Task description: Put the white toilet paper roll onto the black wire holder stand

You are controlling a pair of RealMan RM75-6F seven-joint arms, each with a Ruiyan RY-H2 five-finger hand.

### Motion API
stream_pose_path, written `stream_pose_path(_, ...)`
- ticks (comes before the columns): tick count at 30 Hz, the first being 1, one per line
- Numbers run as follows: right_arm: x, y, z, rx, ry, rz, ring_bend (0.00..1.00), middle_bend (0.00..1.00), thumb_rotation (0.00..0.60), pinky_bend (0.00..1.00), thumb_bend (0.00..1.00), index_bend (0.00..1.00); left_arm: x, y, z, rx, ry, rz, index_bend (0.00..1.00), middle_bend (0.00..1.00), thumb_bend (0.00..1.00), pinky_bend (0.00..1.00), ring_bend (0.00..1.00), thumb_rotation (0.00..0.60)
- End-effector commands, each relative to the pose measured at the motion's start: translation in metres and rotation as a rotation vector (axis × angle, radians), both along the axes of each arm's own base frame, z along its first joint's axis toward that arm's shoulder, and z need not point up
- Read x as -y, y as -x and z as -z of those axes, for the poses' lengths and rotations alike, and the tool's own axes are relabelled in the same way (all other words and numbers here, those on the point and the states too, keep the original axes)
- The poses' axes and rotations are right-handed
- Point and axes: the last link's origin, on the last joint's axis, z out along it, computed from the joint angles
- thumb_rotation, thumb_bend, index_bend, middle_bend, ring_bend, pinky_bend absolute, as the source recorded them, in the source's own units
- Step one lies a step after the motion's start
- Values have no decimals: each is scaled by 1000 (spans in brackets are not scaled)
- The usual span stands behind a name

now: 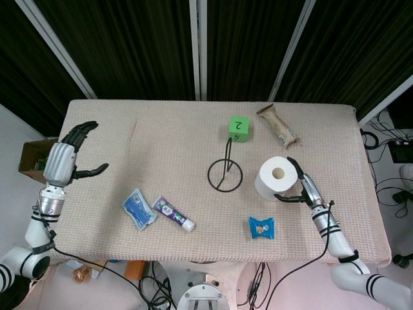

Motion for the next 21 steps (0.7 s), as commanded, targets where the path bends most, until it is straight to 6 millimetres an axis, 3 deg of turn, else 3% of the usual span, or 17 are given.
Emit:
stream_pose_path(1, 0, 0, 0, 2, 18, 3, 91, 317, 600, 101, 66, 193, 0, 1, 0, 0, 0, -1, 140, 148, 93, 321, 159, 173)
stream_pose_path(5, 0, 1, -1, 0, 21, 6, 191, 420, 600, 163, 118, 360, 0, 2, 0, 1, 1, -5, 140, 148, 92, 321, 159, 176)
stream_pose_path(11, 0, -1, -11, 12, 74, -4, 206, 445, 600, 174, 152, 438, 3, 4, -1, 0, -3, -3, 140, 148, 93, 321, 159, 173)
stream_pose_path(21, -1, -33, -81, 105, 263, -125, 213, 457, 600, 177, 178, 456, 9, 8, -10, 0, -21, 7, 140, 148, 92, 321, 158, 177)
